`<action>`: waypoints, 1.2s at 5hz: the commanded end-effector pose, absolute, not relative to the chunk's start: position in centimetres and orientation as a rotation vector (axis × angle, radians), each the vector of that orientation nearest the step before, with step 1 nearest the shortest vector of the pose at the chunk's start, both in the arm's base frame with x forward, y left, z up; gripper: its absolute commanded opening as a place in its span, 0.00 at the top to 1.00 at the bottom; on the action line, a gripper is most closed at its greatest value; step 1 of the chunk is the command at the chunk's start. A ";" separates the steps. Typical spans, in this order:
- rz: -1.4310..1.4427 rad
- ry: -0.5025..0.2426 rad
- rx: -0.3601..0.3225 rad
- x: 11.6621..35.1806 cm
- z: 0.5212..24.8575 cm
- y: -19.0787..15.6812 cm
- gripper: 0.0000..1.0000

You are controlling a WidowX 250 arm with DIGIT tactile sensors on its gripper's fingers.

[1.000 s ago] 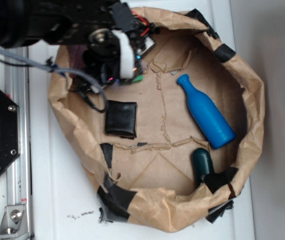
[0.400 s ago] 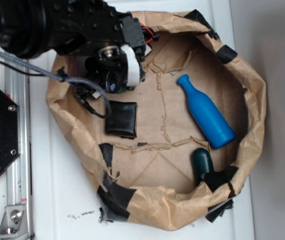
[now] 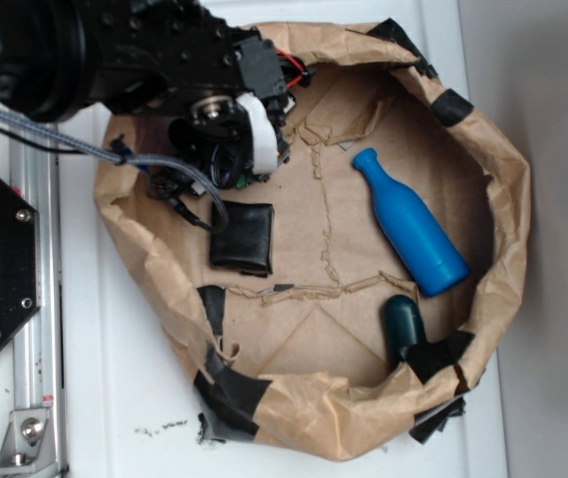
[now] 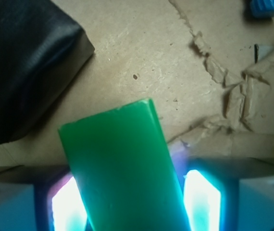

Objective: Grab the green block.

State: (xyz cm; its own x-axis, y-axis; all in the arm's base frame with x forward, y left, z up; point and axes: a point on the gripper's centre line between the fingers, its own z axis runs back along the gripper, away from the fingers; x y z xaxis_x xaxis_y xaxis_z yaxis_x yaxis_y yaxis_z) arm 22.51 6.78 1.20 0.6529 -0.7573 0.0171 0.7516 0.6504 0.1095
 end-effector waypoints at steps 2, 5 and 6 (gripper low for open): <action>-0.371 -0.333 -0.061 25.1 12.4 1.2 1.00; 0.278 -0.154 -0.094 27.7 16.8 0.0 1.00; 0.300 -0.150 -0.112 27.7 16.7 0.3 1.00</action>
